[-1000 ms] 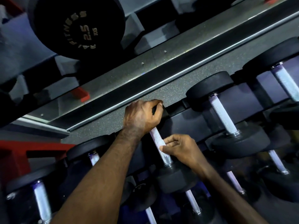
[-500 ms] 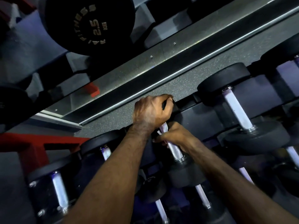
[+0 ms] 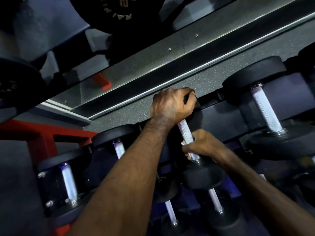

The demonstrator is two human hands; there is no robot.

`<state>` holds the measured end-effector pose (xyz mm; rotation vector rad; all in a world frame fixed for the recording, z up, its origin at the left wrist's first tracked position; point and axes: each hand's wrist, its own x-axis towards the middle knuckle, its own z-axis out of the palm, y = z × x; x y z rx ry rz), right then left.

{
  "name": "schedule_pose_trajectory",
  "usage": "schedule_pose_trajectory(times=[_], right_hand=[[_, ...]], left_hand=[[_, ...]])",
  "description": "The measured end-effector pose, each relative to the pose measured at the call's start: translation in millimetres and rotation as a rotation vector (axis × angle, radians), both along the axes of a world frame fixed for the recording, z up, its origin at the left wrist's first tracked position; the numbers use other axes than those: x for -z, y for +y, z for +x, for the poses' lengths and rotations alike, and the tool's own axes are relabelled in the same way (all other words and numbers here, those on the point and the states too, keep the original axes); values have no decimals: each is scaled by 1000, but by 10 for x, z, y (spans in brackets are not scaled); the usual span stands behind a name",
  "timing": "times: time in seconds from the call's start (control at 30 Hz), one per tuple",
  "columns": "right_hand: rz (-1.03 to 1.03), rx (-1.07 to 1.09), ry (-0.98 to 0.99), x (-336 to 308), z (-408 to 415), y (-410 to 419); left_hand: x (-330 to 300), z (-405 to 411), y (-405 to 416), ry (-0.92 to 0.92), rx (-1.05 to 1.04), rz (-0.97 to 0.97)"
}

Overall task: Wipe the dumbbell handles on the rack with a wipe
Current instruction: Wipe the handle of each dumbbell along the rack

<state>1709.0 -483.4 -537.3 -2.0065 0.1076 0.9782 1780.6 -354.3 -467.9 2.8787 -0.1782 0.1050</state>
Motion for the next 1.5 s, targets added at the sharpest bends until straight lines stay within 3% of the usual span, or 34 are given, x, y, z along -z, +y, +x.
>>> schedule_pose_trajectory(times=[0.2,0.33,0.53,0.7,0.87,1.03,1.2,1.37,1.5], right_hand=[[154,292,-76,61,262,155],[175,92,49,83,-3,-44],[361,326,-17,34,258,119],[204,76,66,100,-11,-51],[332,332,-16,-70,284,139],[235,80,75,32,27,-119],[428,297,68,-5,194,-57],[339,64,76,9,19,-310],[344,209,-41,36,63,-318]], left_hand=[[-7,7,0,-11,14,-3],[6,7,-2,-24,13,-11],[-9,16,-21,2,-6,-28],[13,17,-15,-36,5,-35],[22,23,-22,-42,12,-39],[23,12,-15,-46,-1,-56],[5,9,-27,-37,-8,-56],[20,15,-18,-48,1,-57],[18,14,-22,-50,4,-50]])
